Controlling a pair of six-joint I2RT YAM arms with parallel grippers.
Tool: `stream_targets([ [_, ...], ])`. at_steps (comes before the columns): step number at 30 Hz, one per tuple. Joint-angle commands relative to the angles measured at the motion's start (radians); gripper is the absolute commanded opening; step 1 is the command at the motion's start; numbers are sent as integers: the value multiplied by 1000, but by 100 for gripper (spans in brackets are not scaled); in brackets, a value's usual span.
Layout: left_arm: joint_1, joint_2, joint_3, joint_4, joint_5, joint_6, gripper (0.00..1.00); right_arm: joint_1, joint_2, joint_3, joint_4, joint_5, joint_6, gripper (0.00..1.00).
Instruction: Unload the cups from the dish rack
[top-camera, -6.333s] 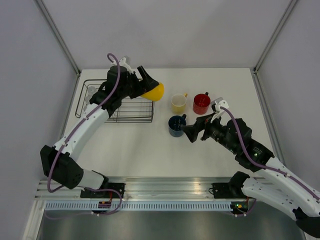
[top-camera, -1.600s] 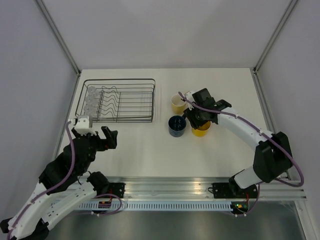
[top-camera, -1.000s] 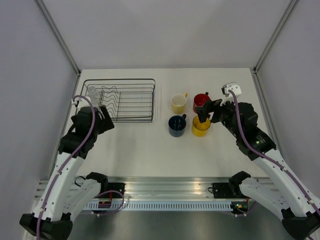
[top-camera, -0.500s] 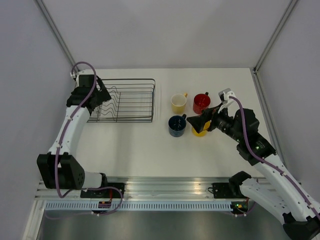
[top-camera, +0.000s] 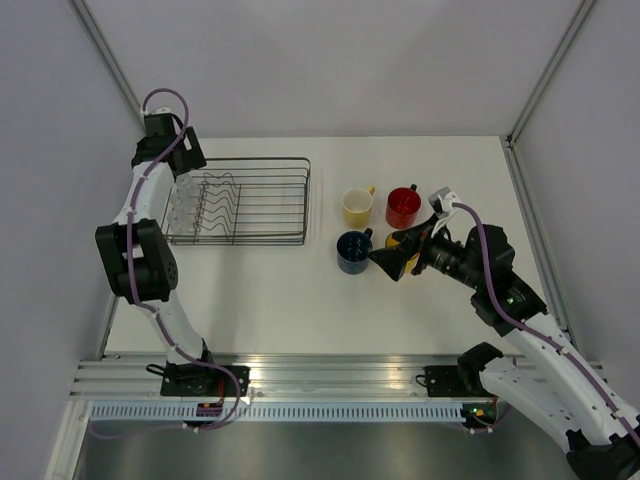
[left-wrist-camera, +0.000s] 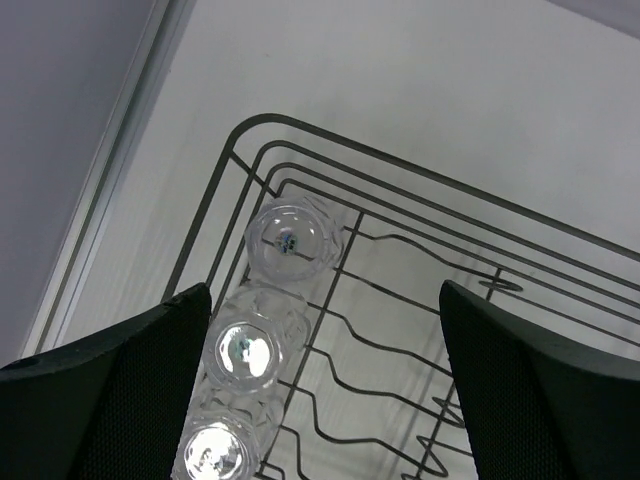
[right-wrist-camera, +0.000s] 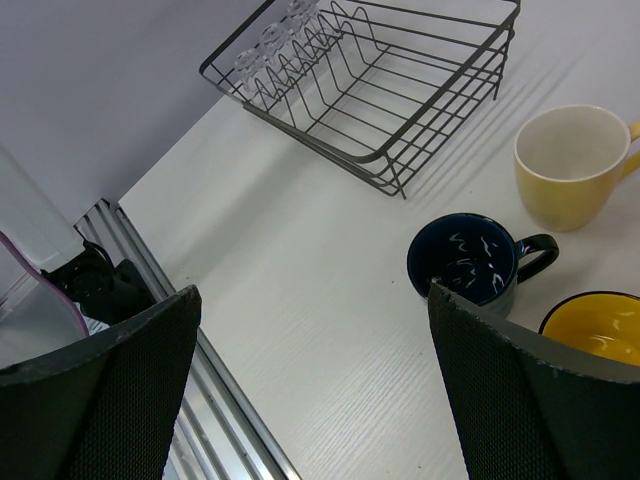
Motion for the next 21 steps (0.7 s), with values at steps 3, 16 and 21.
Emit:
stream_targets([
  [3, 89, 67, 81, 37, 97, 93, 97, -2, -2, -26, 82, -21, 2, 98],
  [16, 90, 144, 93, 31, 151, 110, 82, -2, -17, -51, 96, -42, 8, 96],
  [21, 78, 157, 100, 17, 122, 115, 83, -2, -11, -57, 97, -56, 9, 96],
])
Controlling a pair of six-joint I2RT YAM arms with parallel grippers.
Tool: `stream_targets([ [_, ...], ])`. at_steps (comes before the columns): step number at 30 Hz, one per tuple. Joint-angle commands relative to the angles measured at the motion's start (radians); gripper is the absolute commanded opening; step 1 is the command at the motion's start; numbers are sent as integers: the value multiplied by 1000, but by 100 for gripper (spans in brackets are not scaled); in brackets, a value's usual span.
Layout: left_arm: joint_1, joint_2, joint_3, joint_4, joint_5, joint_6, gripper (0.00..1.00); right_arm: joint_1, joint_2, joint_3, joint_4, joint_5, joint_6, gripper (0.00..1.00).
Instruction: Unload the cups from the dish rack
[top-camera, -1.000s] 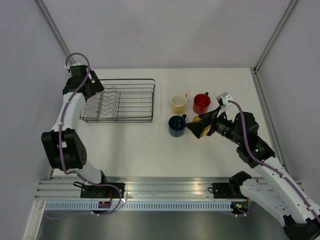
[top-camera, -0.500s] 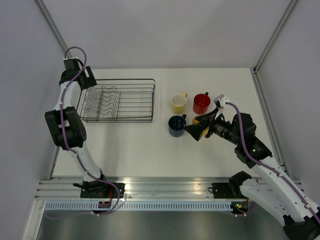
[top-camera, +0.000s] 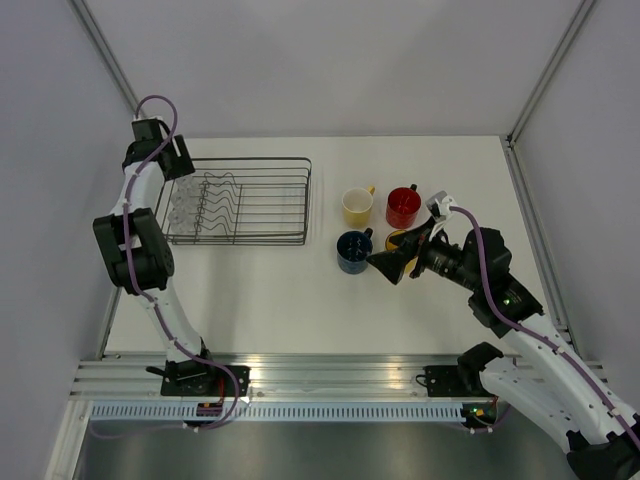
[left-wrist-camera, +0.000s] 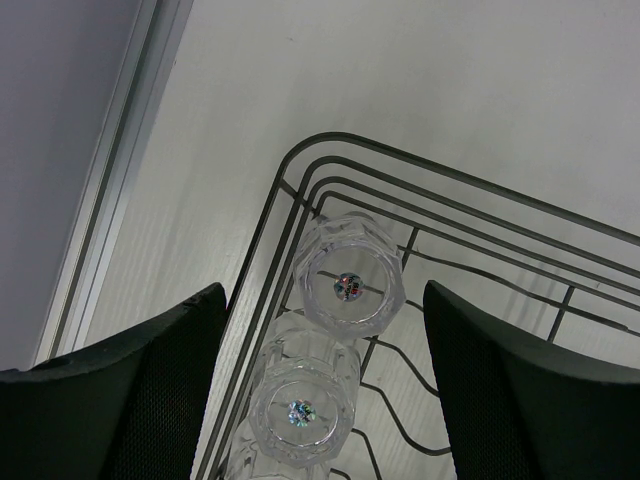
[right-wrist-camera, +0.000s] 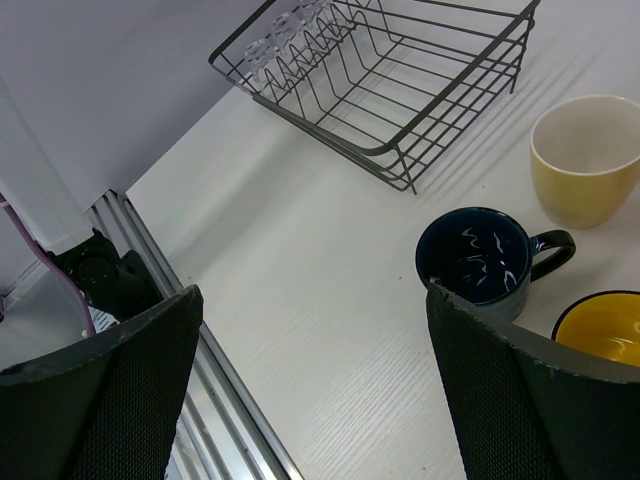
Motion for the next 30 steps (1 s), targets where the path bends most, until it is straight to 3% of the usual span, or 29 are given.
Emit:
stream_targets([
  [1, -12, 23, 43, -5, 5, 36, 83, -2, -8, -7, 50, -30, 6, 96],
  [6, -45, 15, 39, -5, -107, 40, 83, -2, -18, -15, 56, -34, 6, 96],
  [17, -50, -77, 63, -3, -84, 9, 84, -2, -4, -20, 59, -48, 6, 95],
  [30, -81, 46, 106, -58, -72, 0, 80, 0, -8, -24, 61, -57, 6, 94],
])
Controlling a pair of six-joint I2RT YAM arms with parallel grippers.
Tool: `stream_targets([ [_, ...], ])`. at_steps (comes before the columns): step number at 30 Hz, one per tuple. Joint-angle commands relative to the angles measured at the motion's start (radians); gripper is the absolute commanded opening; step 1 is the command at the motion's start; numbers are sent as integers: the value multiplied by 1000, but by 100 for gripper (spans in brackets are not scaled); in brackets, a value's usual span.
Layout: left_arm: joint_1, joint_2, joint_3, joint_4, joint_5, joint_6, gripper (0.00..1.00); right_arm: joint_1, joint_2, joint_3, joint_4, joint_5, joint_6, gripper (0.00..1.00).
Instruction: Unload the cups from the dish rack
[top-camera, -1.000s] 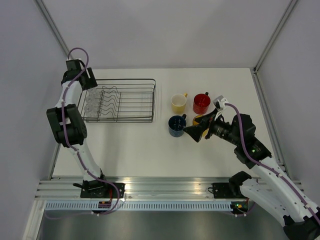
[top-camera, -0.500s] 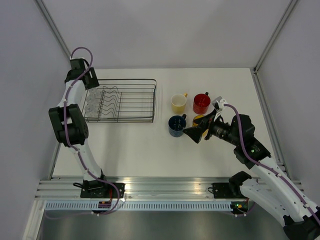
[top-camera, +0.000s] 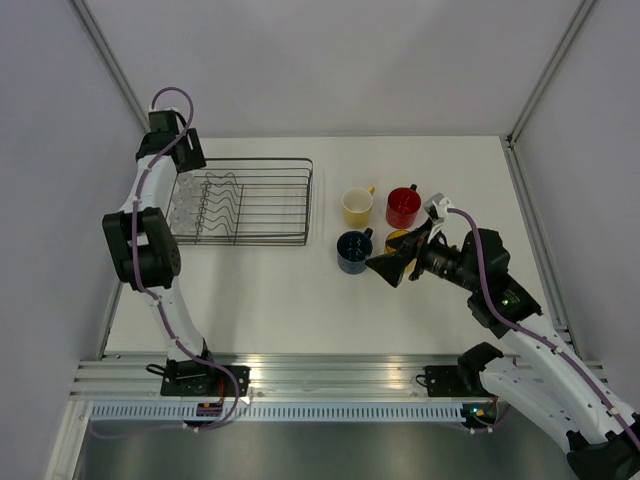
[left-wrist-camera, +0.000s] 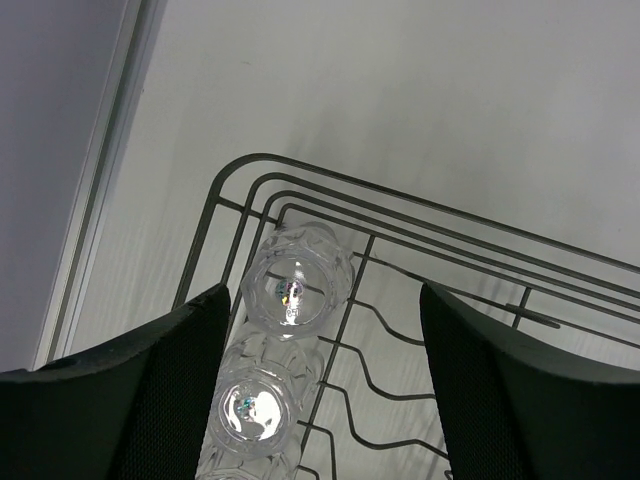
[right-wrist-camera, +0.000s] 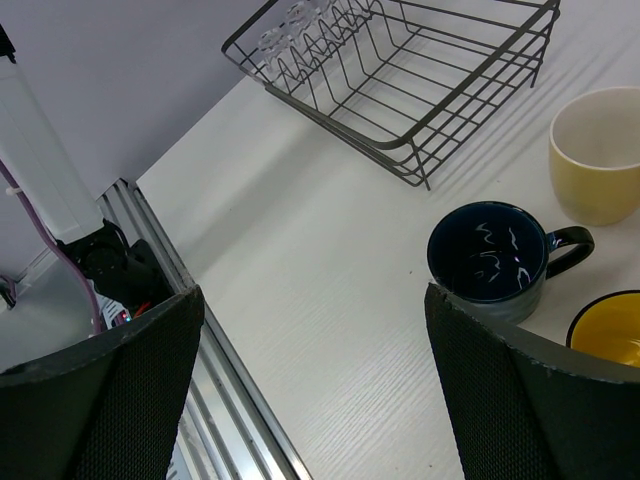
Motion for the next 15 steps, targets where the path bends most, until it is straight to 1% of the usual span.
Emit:
stream_targets([
  [1, -1, 43, 37, -22, -5, -10, 79, 1, -8, -8, 48, -22, 3, 94],
  [6, -1, 53, 37, -25, -51, -18, 78, 0, -3, -11, 51, -27, 4, 94],
  [15, -1, 106, 33, -35, -74, -24, 78, 0, -4, -16, 57, -31, 6, 93],
])
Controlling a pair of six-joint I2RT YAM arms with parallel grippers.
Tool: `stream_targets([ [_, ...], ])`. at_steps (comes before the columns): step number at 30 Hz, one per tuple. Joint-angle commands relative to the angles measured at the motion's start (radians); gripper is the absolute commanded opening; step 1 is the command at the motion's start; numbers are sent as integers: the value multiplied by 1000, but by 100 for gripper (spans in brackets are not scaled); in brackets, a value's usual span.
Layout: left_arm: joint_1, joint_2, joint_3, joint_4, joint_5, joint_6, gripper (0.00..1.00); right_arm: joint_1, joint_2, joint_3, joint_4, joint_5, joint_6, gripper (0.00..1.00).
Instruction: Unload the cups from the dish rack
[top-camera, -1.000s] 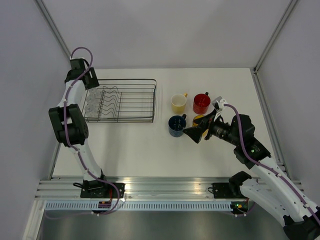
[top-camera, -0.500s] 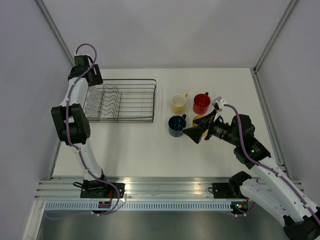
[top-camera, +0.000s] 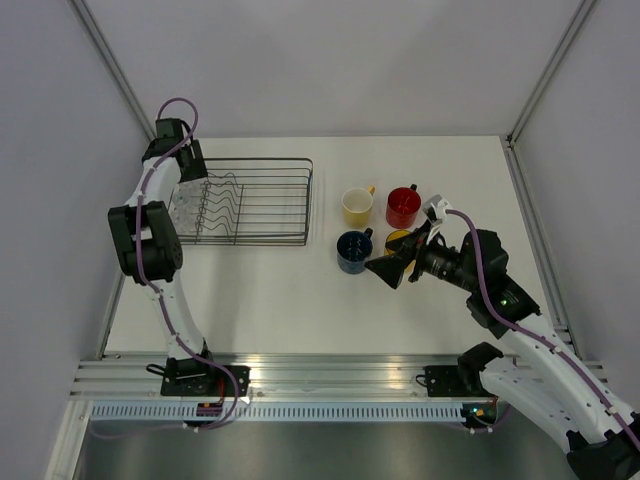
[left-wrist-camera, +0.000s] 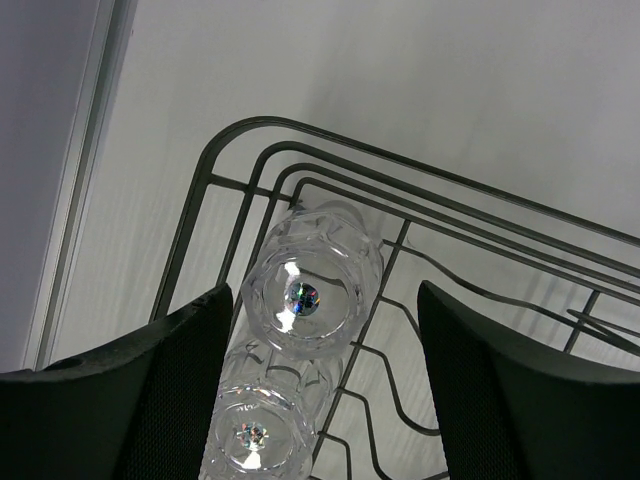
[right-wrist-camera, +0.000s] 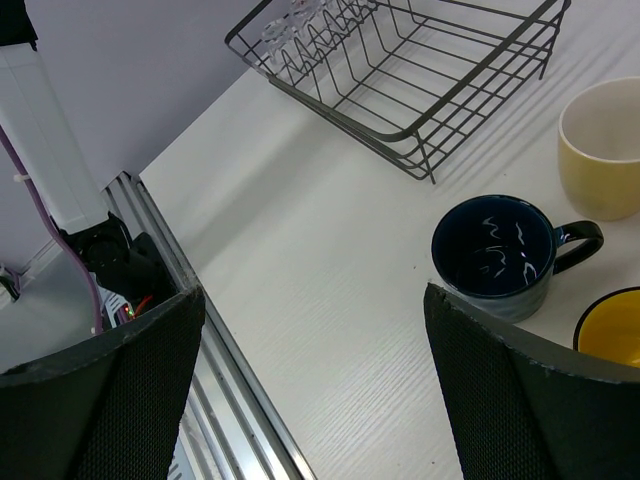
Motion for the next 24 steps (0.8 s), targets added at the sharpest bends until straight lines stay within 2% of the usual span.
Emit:
stream_targets([
  [1, 0, 34, 33, -4, -24, -21, 78, 1, -1, -2, 50, -18, 6, 93],
  [9, 2, 60, 48, -4, -21, -34, 76, 3, 8, -5, 59, -22, 7, 93],
  [21, 11, 73, 59, -4, -30, -46, 56, 6, 12, -8, 63, -27, 7, 92],
  [24, 12, 56, 63, -6, -19, -44, 33, 7, 11, -10, 62, -27, 7, 92],
])
